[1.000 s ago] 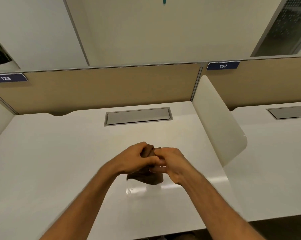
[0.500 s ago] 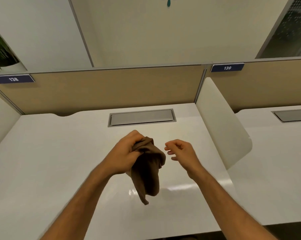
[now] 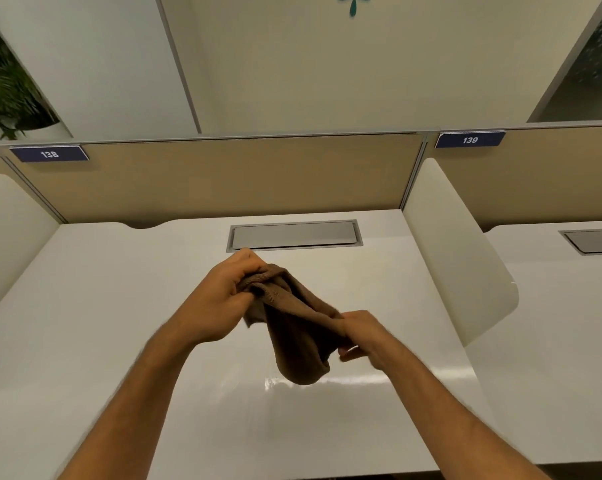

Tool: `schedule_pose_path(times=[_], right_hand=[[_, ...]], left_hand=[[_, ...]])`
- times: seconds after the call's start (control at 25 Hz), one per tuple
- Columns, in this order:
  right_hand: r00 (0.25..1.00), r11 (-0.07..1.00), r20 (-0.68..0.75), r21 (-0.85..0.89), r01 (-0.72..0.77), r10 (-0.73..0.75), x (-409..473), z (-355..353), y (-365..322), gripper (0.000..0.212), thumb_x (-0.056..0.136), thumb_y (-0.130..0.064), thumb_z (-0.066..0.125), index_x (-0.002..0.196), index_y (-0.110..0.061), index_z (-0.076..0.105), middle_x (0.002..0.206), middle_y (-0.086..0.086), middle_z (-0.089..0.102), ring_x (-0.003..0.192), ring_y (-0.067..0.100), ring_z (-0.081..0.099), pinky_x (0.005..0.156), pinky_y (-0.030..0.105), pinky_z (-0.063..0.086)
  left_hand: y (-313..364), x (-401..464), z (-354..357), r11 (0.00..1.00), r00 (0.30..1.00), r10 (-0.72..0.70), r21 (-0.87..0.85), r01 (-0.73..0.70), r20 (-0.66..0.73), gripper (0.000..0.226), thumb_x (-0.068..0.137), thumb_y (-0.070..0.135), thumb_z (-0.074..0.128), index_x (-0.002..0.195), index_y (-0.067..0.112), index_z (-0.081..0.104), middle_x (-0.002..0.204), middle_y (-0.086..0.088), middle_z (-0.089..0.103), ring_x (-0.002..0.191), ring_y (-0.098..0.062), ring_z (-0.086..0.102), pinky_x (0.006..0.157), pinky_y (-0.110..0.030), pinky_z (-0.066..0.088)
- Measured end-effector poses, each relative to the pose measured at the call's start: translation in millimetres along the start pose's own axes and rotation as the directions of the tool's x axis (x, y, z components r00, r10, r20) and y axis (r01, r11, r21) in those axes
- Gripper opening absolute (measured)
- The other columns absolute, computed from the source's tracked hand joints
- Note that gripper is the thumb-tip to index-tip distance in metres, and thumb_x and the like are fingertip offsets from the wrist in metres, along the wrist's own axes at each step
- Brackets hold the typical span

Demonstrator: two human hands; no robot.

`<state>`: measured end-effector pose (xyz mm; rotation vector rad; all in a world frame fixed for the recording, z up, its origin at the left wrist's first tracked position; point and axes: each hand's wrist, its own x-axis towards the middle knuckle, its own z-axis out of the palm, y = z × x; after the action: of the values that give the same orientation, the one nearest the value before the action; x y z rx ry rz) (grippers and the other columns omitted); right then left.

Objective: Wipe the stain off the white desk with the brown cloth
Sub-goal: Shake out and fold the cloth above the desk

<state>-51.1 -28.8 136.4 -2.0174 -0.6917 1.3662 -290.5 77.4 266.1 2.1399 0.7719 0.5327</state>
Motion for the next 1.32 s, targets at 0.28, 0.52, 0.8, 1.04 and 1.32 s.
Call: schedule_pose_path(times=[0.28,0.52,0.8,1.04,1.32], right_hand=[[0.817,0.882,-0.354,-0.308,0.357,-0.454,-29,-78,-23,0.034,0.095,-0.013,0.06,0.121,-0.03,0.076,0.131,-0.001,0.069,0.121,0.024,0.063,0.108,0.047,0.05],[0.814,0.638,-0.024,0.608,0.473,-0.58,-54,-115,-43,0.065,0.068,-0.058,0.083,0.121,-0.022,0.074,0.117,0.005,0.075,0.108,0.02,0.071,0.09,0.039,0.057],[0.947,0.816,0.164,0.56,0.141,-0.277,-46,-43,23,0.066,0.07,-0.025,0.092,0.127,-0.005,0.067,0.124,0.02,0.072,0.106,0.035,0.074,0.074,0.042,0.062],[0.989,0.93,0.06,0.354,0.102,-0.132,-46,-68,23,0.073,0.079,0.002,0.08,0.141,-0.021,0.049,0.128,0.013,0.069,0.115,0.032,0.068,0.1,0.042,0.056],[0.885,0.896,-0.243,-0.312,0.316,-0.396,-53,-68,31,0.021,0.08,-0.019,0.081,0.091,-0.034,0.073,0.105,-0.011,0.063,0.098,0.011,0.063,0.074,0.019,0.05]], left_hand=[[-33,-6,-7,0.978,0.973,-0.207,-0.041,0.204,-0.098,0.026,0.102,0.001,0.059,0.106,0.024,0.07,0.104,0.004,0.072,0.098,-0.014,0.067,0.079,-0.017,0.049],[-15,14,-9,0.843,0.961,-0.172,-0.537,0.03,-0.216,0.024,0.105,0.02,0.056,0.105,0.032,0.077,0.102,0.007,0.078,0.095,-0.004,0.071,0.075,-0.016,0.056],[-46,28,35,0.891,0.89,-0.416,-0.278,0.359,-0.184,0.021,0.111,0.041,0.039,0.103,0.041,0.058,0.111,0.009,0.063,0.106,-0.014,0.061,0.088,-0.03,0.049],[-79,9,54,0.72,0.766,-0.642,-0.323,0.614,0.028,0.013,0.11,0.044,0.04,0.11,0.042,0.052,0.124,0.001,0.057,0.106,-0.022,0.059,0.076,-0.038,0.055],[-81,5,56,0.897,0.879,-0.398,-0.088,0.433,0.263,0.064,0.076,0.056,0.084,0.128,0.059,0.046,0.131,0.03,0.042,0.116,-0.009,0.056,0.073,-0.015,0.052]])
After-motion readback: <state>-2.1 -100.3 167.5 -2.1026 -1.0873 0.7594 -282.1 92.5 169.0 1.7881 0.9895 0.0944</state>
